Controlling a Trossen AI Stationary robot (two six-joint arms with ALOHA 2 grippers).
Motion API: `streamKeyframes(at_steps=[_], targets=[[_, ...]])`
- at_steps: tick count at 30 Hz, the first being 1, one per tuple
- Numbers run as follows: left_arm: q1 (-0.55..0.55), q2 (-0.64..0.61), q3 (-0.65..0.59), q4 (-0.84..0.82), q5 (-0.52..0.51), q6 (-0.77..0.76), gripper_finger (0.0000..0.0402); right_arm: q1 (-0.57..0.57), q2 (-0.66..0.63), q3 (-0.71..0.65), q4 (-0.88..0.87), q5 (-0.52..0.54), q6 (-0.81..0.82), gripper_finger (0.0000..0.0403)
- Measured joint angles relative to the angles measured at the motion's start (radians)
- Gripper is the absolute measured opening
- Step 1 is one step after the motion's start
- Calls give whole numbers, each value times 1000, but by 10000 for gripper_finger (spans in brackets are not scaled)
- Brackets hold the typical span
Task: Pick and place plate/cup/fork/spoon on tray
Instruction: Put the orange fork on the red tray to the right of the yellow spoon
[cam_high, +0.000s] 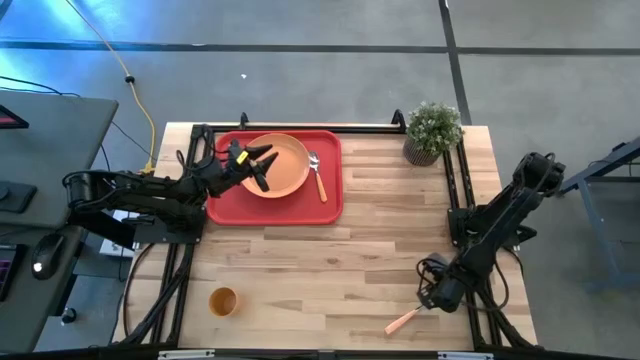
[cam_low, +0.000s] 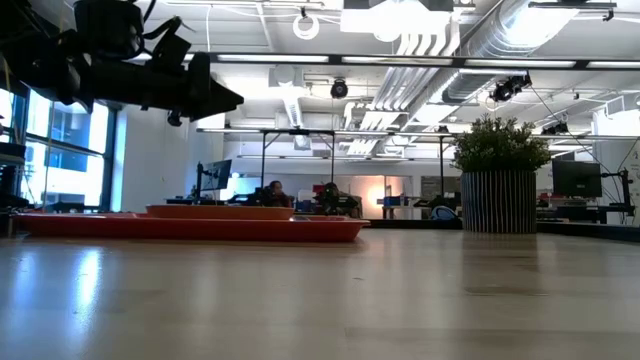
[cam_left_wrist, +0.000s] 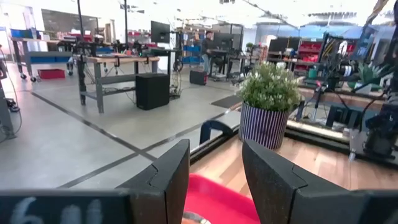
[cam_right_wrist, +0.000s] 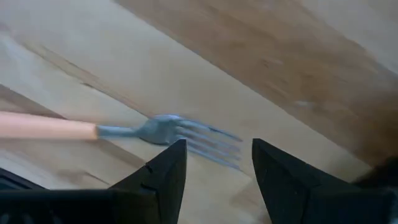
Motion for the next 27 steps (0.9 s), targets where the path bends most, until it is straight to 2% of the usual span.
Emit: streamKeyframes(at_steps=[6,10,14,21,24,27], targets=[[0,0,0,8,0,0,140,18,-4,-102,209,3,3,190],[1,0,0,13,-2,0,140,30,-6,-130,267,0,-6,181],[1,0,0,28,-8,0,140,30,-15,-132,261,-8,-67,141],[1,0,0,30,-9,3,140,30,-71,-133,236,9,-100,18],[1,0,0,31,-10,4,140,30,-113,-131,236,50,-104,15],[1,0,0,34,-12,10,140,27,-163,-132,216,149,-106,10]])
